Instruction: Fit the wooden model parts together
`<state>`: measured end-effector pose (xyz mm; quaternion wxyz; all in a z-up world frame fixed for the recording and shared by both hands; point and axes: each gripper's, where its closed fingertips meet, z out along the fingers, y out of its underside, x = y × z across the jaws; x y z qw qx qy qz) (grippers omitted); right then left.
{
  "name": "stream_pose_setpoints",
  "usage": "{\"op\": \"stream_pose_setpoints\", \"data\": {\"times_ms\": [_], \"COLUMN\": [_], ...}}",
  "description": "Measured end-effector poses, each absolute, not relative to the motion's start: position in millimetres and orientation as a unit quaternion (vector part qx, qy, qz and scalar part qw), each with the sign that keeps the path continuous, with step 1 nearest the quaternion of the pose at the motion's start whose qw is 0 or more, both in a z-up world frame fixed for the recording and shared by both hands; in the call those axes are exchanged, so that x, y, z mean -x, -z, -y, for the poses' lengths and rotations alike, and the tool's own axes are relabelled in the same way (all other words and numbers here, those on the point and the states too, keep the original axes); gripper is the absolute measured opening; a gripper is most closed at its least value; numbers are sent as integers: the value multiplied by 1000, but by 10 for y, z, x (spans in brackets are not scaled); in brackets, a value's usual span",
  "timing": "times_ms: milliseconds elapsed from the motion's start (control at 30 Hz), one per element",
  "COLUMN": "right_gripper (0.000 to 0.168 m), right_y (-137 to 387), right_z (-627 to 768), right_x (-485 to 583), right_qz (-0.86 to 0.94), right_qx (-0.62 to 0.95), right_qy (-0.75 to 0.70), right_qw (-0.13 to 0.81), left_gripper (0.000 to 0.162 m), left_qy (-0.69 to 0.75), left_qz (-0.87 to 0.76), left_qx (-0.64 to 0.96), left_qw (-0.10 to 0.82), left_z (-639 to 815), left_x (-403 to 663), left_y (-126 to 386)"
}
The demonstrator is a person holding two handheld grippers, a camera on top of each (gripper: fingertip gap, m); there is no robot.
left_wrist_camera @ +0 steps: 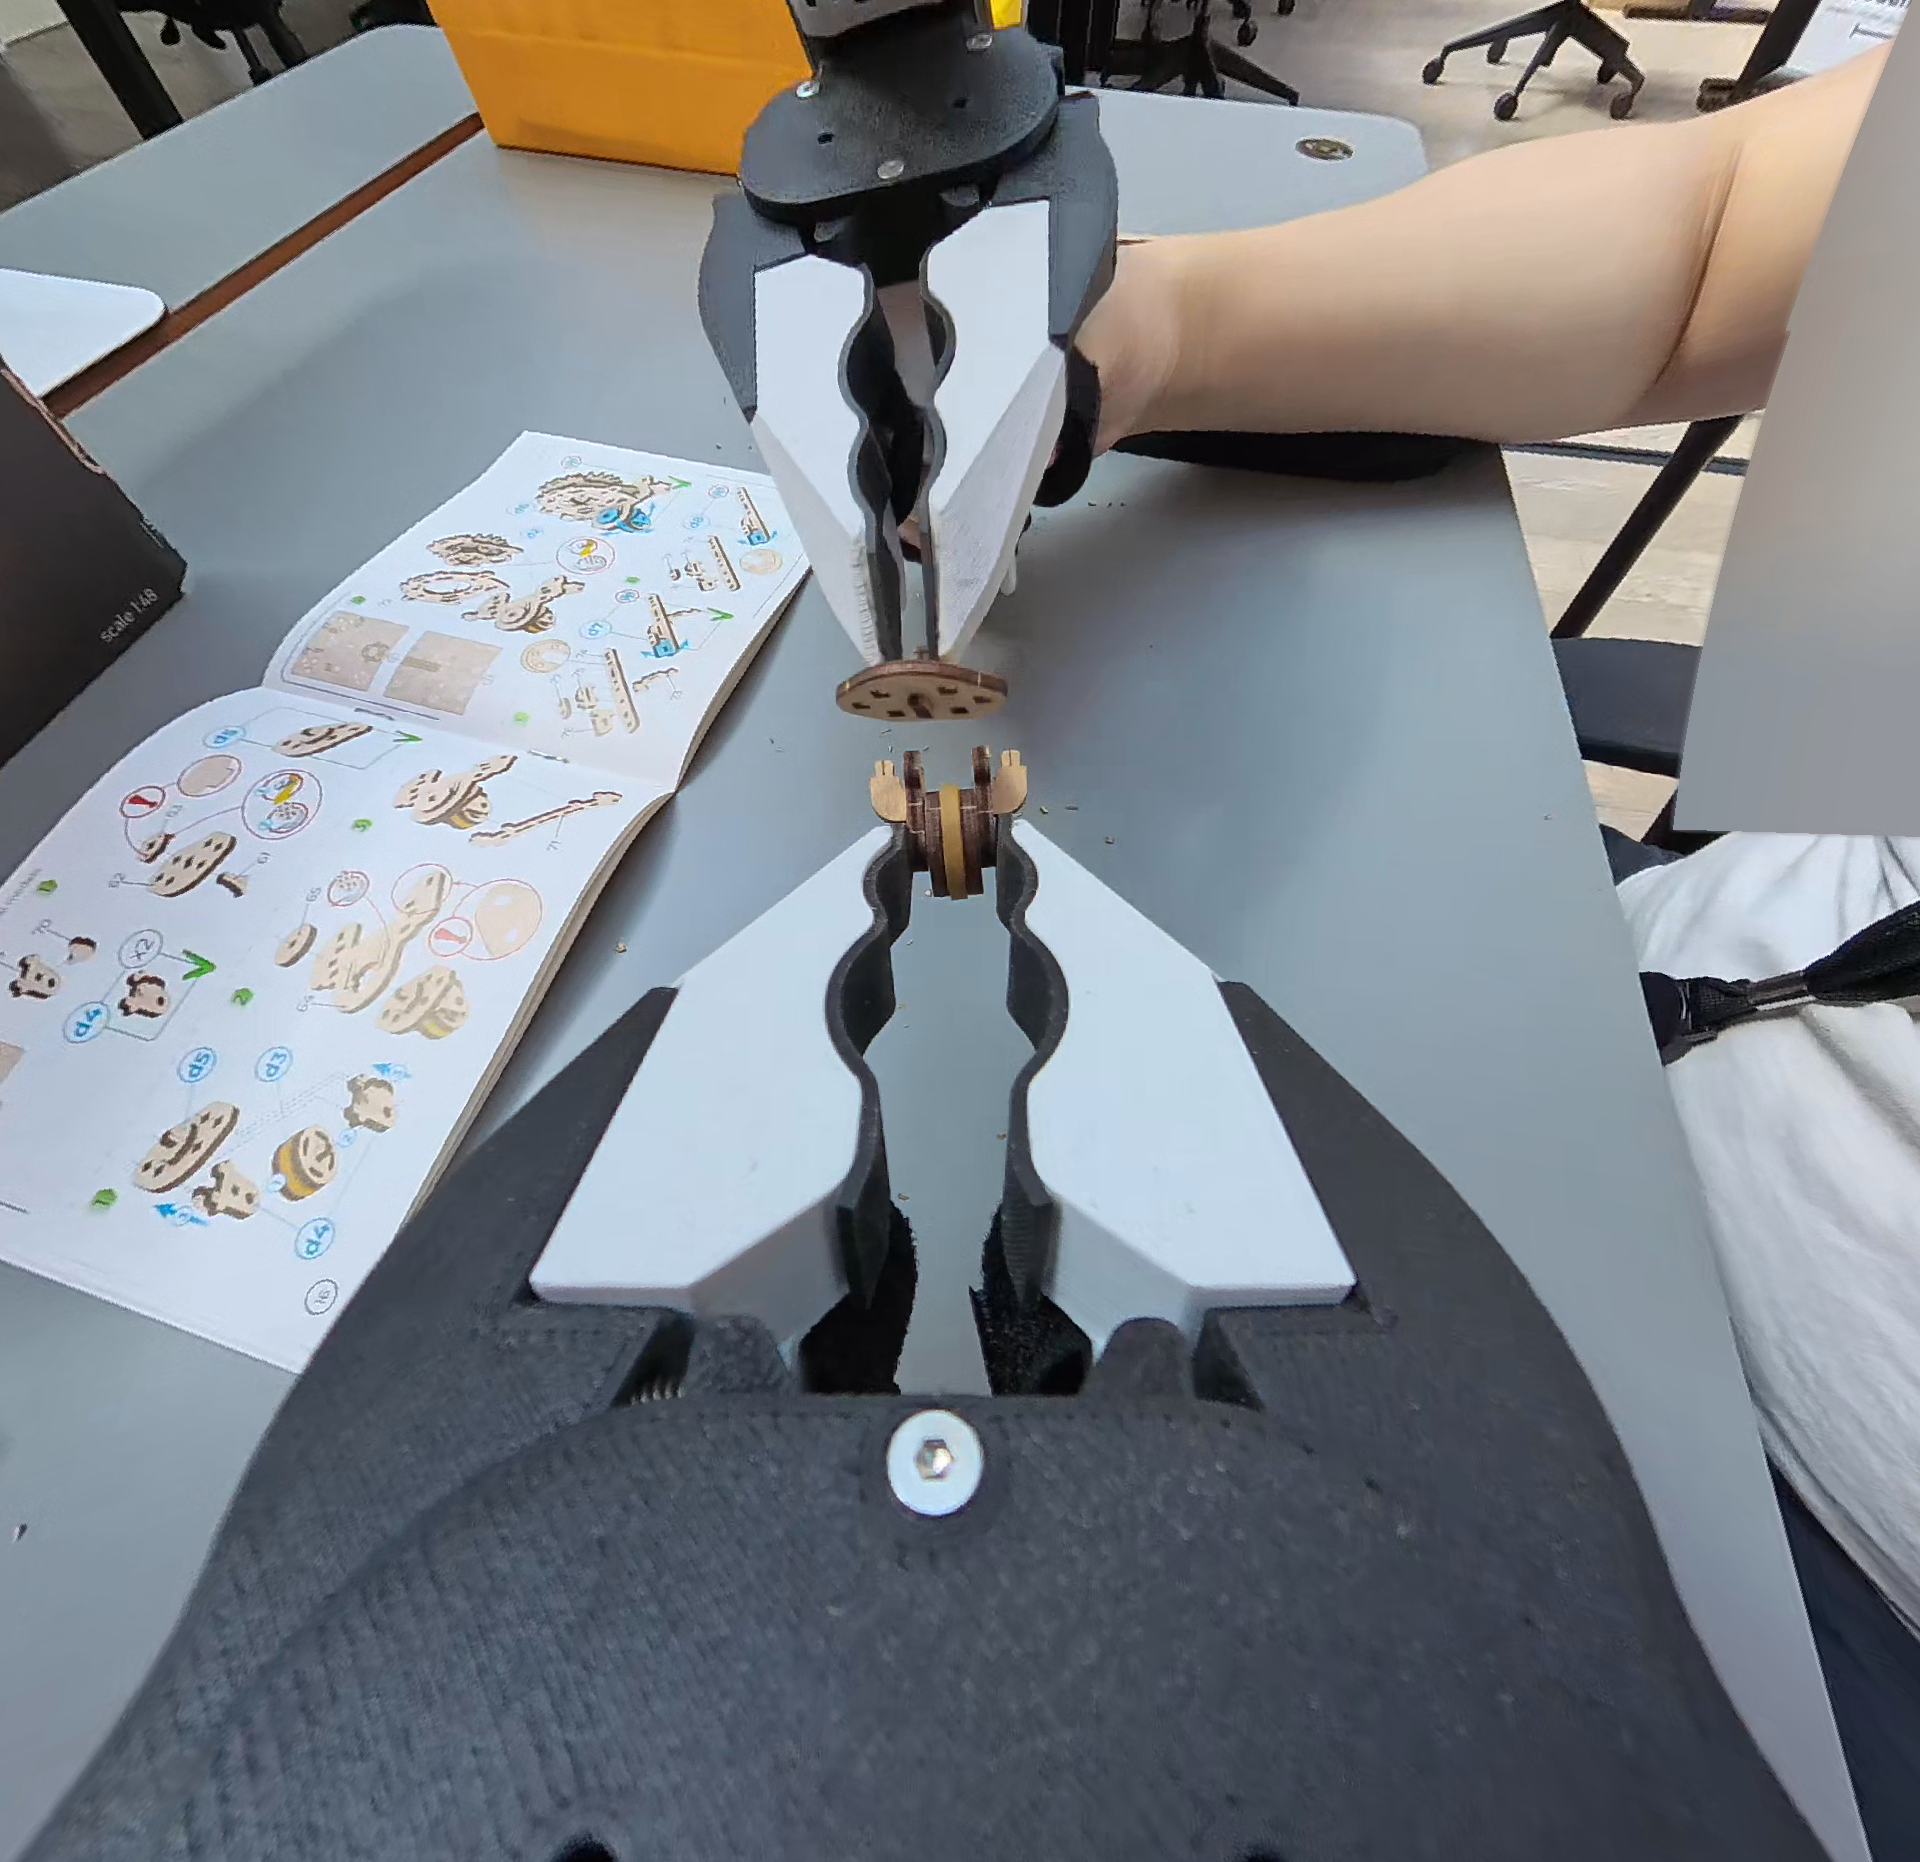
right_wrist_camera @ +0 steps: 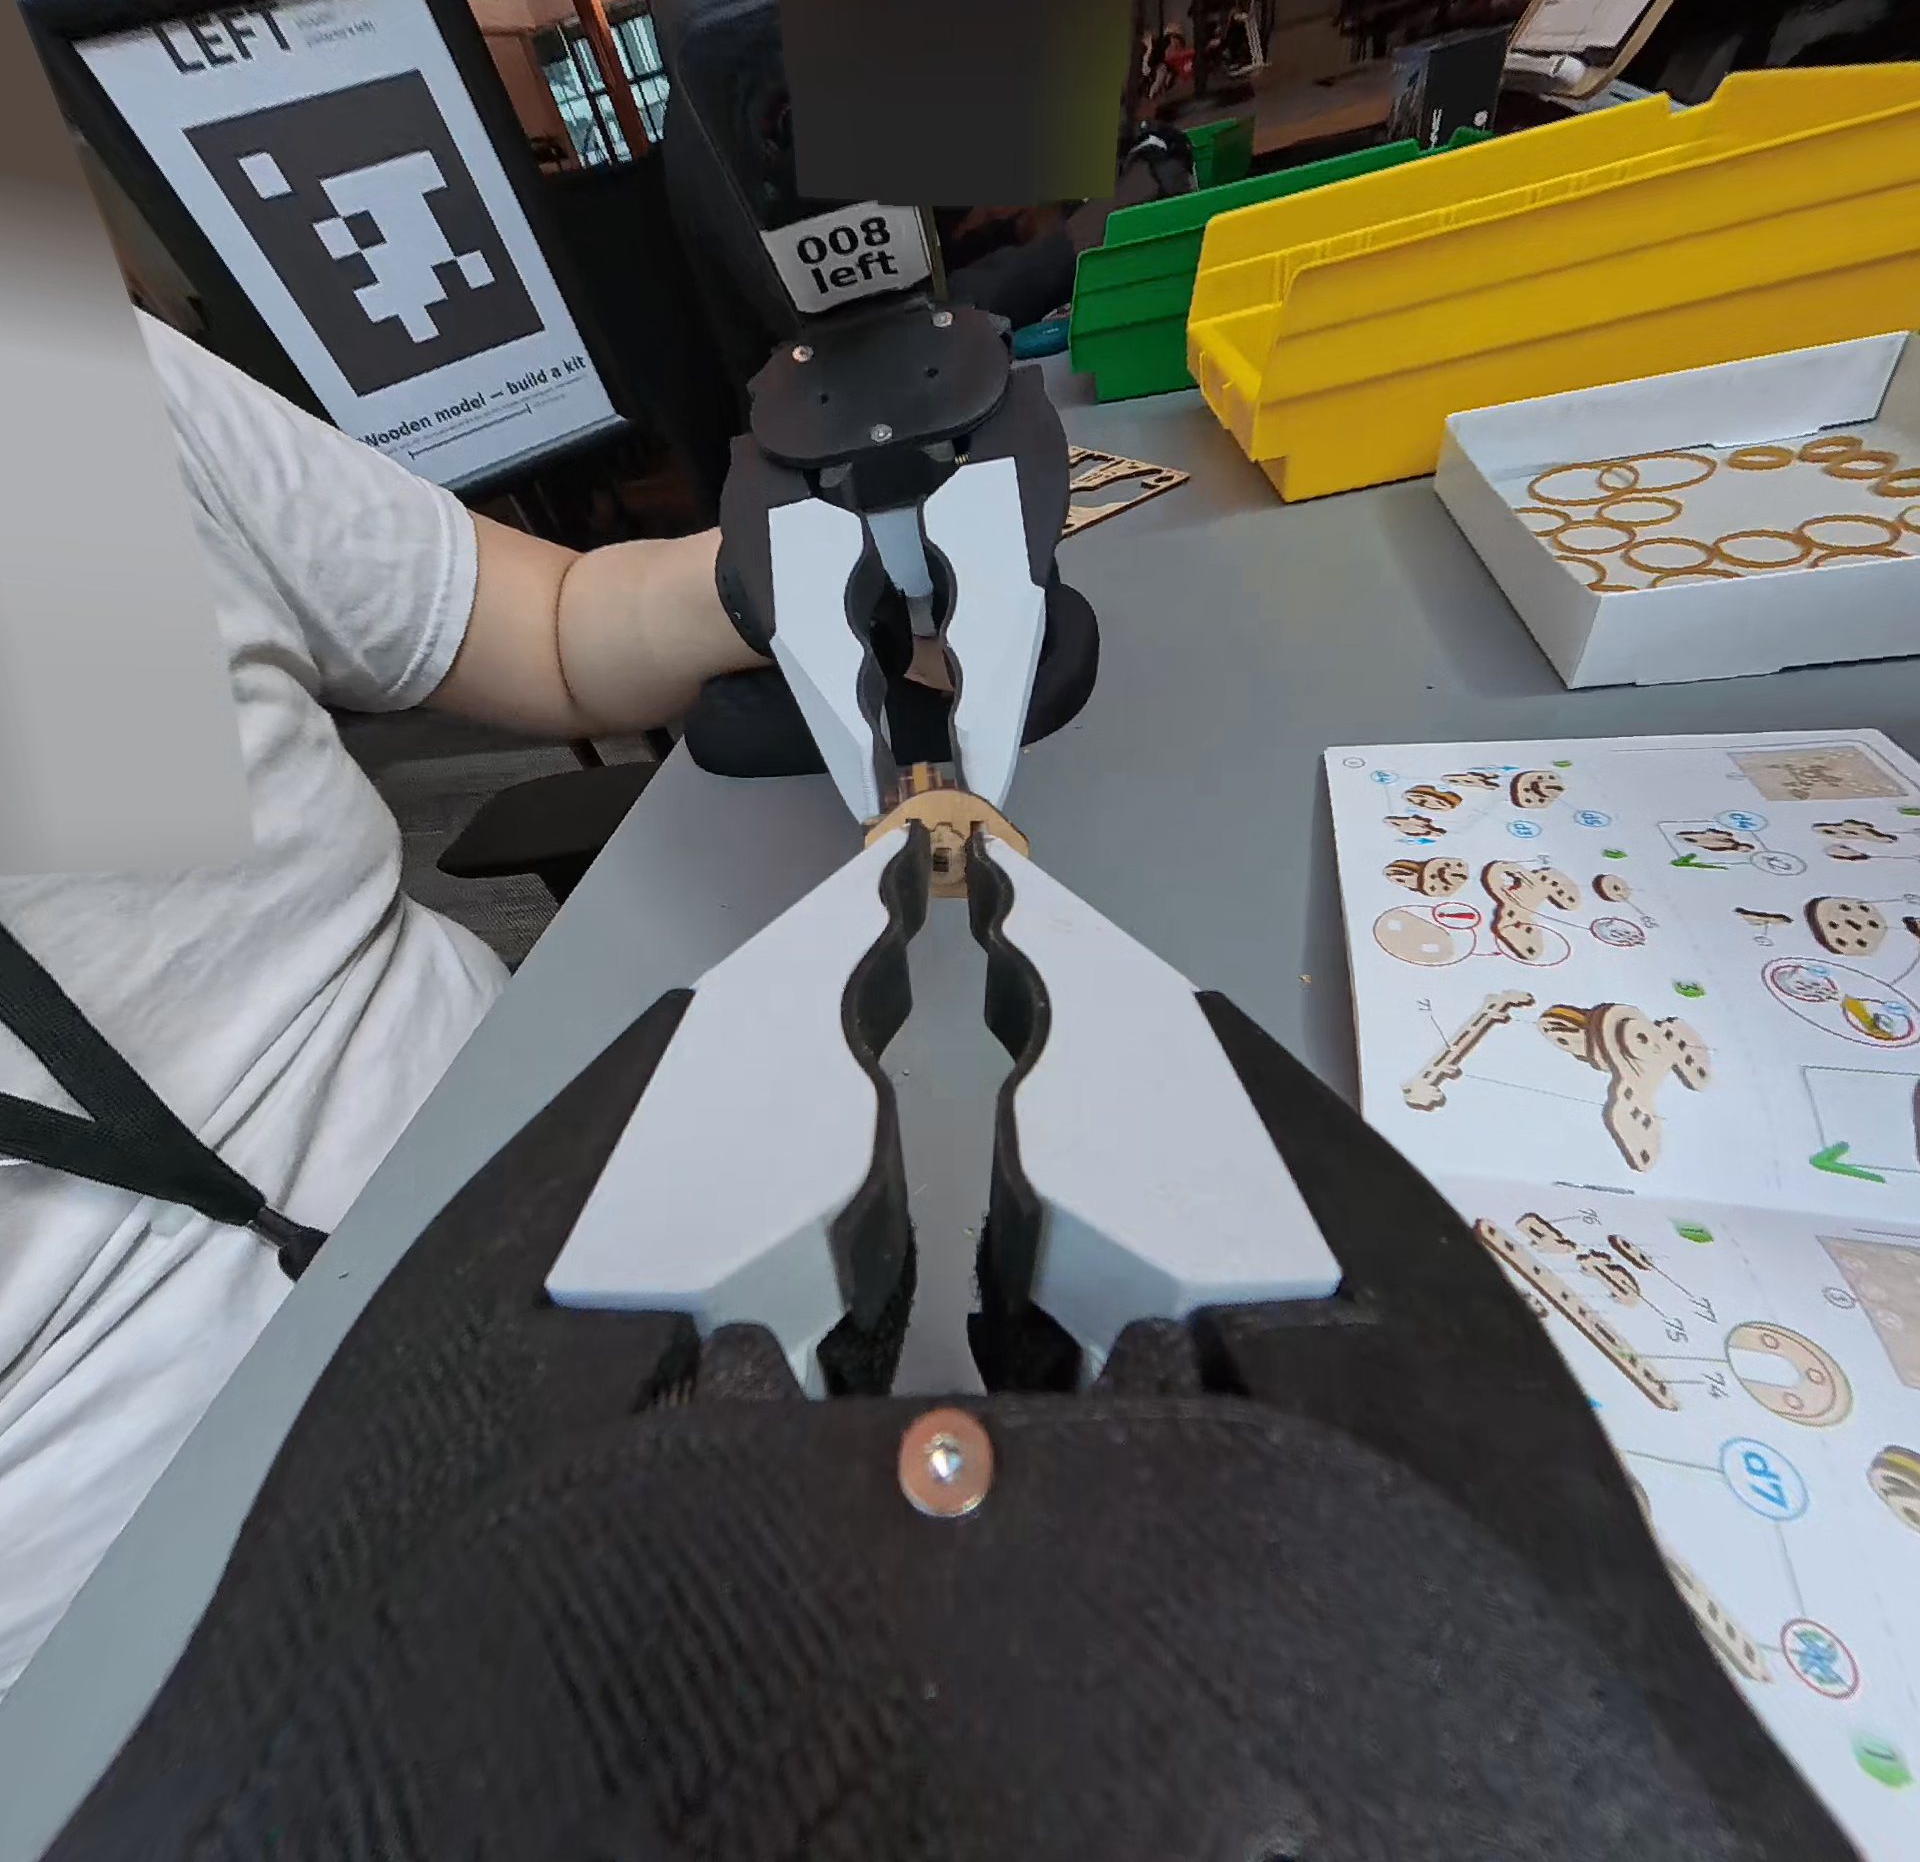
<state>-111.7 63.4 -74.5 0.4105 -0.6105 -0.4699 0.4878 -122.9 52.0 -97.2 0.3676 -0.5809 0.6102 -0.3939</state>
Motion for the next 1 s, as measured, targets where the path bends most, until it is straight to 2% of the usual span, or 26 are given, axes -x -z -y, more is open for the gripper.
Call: {"op": "stream_pose_setpoints", "data": {"times_ms": [267, 767, 1000], "right_gripper": [6, 6, 5], "right_y": [857, 848, 910], "right_z": [-591, -585, -601], "right_x": [1203, 1242, 1256], "right_qz": [474, 432, 415], "right_qx": [628, 646, 660], "right_qy": [-485, -514, -528], "right_qw": [383, 363, 337], "left_gripper": [14, 14, 14], "left_qy": [389, 454, 504], "left_qz": [-613, -585, -537], "left_qx": [589, 614, 648], "left_qw": [356, 274, 195], "left_z": [-518, -471, -458], "left_x": [1219, 1236, 1251], "left_y": [1028, 1054, 1095]}}
